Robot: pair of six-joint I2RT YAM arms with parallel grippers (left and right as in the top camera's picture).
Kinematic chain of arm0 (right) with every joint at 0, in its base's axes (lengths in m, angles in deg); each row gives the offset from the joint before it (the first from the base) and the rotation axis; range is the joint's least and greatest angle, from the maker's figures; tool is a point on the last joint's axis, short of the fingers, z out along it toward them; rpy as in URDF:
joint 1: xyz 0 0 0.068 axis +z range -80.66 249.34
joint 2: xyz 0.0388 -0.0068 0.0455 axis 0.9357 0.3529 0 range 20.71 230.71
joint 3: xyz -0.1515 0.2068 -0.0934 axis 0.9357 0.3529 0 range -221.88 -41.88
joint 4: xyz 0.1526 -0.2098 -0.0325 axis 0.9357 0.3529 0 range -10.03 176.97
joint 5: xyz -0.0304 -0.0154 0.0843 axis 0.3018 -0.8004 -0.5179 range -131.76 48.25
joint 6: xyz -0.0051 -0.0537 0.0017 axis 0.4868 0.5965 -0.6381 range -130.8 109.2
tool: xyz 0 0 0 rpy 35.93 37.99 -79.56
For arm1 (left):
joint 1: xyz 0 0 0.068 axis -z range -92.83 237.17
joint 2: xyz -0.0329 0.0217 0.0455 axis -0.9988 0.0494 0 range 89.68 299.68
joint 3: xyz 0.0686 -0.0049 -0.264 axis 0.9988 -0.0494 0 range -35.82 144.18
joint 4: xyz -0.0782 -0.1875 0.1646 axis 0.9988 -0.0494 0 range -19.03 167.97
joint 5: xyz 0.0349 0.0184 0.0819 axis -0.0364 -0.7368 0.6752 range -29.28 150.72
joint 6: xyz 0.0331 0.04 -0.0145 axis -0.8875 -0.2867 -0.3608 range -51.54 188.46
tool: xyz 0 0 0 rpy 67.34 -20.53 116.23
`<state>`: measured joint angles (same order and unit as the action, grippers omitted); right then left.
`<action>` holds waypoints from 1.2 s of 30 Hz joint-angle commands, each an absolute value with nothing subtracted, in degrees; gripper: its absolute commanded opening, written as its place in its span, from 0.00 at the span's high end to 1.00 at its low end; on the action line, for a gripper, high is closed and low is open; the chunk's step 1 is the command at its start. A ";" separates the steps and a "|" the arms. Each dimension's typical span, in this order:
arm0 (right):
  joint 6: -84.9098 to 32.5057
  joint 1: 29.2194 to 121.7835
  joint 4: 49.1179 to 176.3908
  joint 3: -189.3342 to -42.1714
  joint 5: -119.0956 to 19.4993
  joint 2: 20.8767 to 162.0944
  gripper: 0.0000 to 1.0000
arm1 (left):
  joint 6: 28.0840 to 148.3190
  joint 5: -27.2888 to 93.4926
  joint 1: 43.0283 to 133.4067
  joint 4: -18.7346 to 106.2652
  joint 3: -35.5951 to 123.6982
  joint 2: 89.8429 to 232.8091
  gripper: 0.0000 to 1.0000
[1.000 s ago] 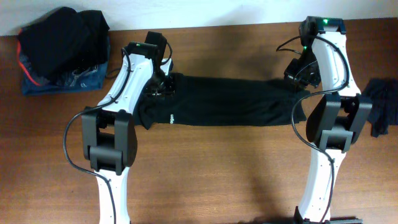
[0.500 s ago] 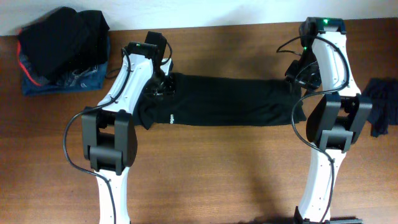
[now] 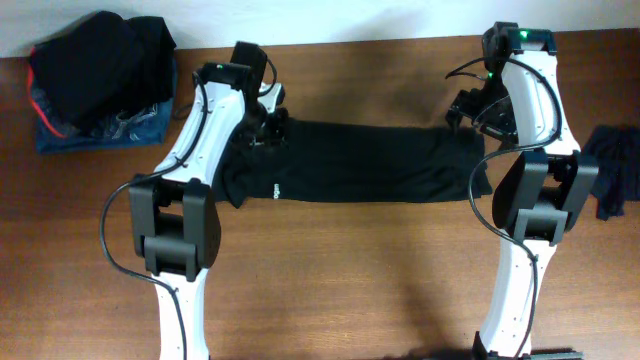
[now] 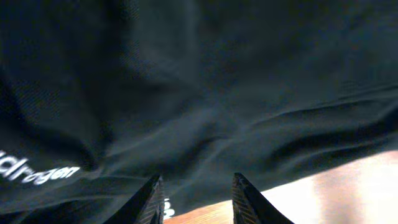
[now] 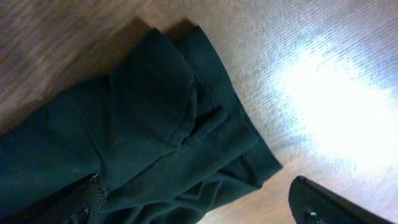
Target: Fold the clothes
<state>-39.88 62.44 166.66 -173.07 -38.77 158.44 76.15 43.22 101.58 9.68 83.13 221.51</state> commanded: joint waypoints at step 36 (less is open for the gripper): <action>3.79 56.61 154.77 -154.14 -57.15 157.61 0.01 | 73.96 42.94 112.18 13.05 84.22 228.66 0.02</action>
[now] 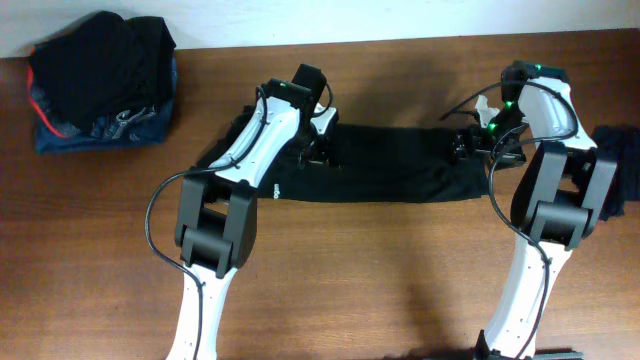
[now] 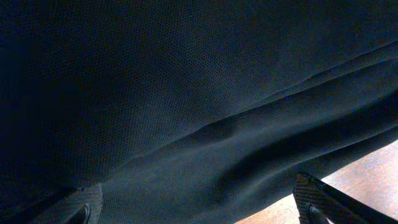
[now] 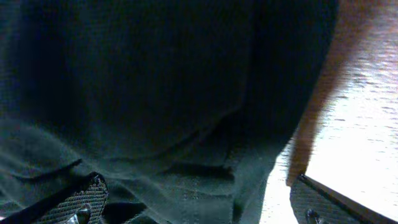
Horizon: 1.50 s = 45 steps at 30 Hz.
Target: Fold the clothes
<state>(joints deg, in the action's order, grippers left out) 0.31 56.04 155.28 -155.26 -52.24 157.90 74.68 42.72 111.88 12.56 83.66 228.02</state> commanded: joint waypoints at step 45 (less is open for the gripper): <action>18.74 51.71 151.76 -143.33 -80.52 158.03 0.33 | 73.96 43.13 112.31 13.48 84.22 229.62 0.01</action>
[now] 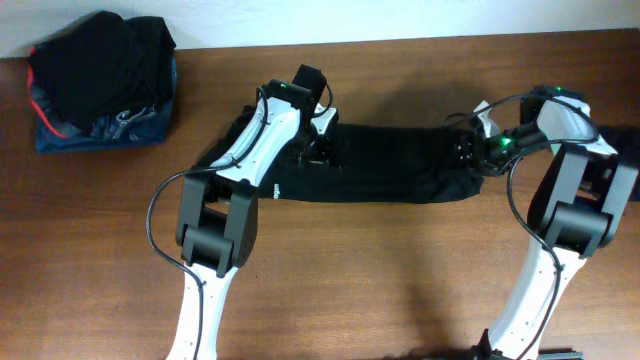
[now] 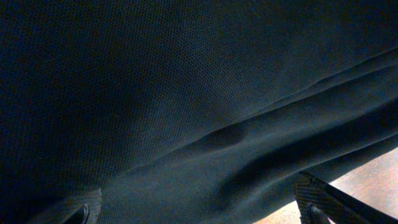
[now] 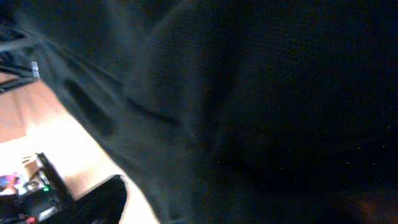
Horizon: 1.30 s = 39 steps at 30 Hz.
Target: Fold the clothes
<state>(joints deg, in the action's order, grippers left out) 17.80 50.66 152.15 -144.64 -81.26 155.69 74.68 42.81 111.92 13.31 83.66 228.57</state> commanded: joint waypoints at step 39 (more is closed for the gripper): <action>-17.77 45.33 164.59 -165.27 -45.72 157.48 0.96 | 73.96 43.99 112.29 12.89 84.22 229.62 0.01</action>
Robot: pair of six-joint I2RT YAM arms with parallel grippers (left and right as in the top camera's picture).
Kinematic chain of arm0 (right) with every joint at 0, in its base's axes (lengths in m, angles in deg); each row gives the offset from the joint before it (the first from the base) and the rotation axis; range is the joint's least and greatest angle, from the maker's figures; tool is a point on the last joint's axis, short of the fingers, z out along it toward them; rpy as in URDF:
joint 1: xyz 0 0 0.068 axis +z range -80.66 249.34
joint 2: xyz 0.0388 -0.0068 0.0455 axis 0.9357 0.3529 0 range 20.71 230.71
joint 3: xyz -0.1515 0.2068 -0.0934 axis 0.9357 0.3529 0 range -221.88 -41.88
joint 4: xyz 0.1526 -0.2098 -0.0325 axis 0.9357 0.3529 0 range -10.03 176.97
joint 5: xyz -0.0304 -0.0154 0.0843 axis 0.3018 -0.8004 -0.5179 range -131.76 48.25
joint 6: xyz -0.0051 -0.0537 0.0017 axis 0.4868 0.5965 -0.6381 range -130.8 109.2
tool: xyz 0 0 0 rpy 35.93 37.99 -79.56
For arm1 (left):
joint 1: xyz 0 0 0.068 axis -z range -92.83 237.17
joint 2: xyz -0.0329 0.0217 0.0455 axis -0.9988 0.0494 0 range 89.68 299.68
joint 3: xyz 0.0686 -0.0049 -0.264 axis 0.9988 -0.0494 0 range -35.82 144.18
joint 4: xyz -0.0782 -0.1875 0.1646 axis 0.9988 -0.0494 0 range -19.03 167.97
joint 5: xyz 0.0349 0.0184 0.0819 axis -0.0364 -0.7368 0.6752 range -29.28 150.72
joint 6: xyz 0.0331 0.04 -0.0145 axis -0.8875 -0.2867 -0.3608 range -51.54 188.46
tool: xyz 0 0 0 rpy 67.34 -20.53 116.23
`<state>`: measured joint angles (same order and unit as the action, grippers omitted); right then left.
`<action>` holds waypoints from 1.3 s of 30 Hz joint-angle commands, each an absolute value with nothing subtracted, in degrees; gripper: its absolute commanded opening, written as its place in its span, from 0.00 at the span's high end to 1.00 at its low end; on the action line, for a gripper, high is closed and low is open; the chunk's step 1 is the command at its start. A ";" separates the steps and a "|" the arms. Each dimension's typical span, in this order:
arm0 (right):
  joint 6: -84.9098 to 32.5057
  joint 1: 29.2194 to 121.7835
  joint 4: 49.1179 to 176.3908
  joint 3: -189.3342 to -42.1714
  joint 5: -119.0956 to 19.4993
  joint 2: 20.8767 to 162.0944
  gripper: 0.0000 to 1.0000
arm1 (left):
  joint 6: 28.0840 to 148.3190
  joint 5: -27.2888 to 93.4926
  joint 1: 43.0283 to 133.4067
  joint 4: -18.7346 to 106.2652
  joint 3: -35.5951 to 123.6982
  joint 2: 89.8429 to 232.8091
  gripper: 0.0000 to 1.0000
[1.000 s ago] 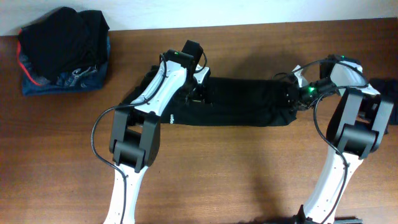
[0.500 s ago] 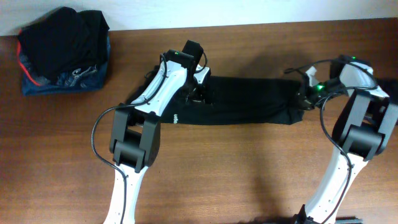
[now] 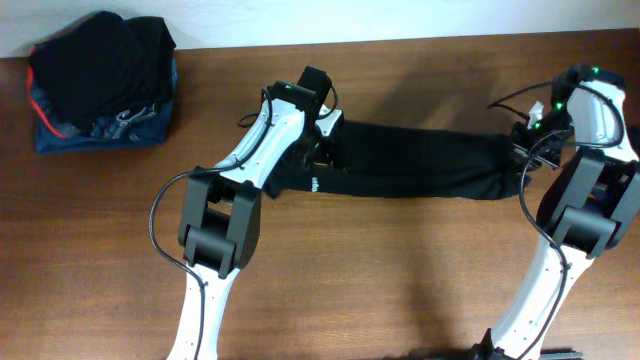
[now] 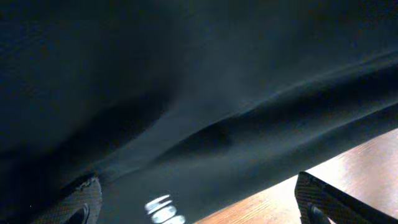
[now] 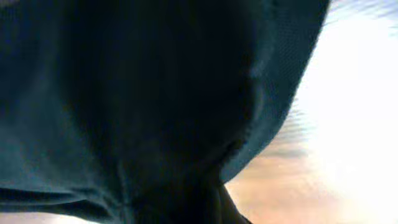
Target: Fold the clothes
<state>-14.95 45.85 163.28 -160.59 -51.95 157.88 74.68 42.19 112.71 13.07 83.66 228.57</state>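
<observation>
A long black garment (image 3: 410,165) lies stretched across the wooden table (image 3: 350,280), with a small white logo (image 3: 313,184) near its left end. My left gripper (image 3: 322,150) rests on that left part. In the left wrist view the left gripper (image 4: 196,183) is open, its fingers (image 4: 84,199) wide apart over black cloth and the logo (image 4: 163,210). My right gripper (image 3: 524,140) is at the garment's right end, shut on it. In the right wrist view dark cloth (image 5: 155,93) fills most of the picture and hides the right gripper (image 5: 208,202).
A pile of dark clothes (image 3: 100,60) sits on a blue garment (image 3: 95,135) at the table's back left corner. The pale wall (image 3: 350,15) runs along the table's far edge.
My right gripper has moved right with the garment's right end in it. The garment now lies longer and farther right, with its logo shifted right. The left gripper stays in place, open.
First my left gripper was at the garment's upper left with its jaws narrow, and the right one hung open above the right end. Then the left stood open farther right on the cloth and the right lay on the end. Now the right holds that end, drawn rightward.
</observation>
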 commanded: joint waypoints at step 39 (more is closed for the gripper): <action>-30.81 78.16 170.01 -177.53 -35.03 157.59 0.01 | 56.10 18.55 105.52 5.11 84.25 229.07 0.01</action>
<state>-30.20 78.14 169.96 -176.35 -35.19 157.88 58.09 19.53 105.56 5.33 83.66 228.59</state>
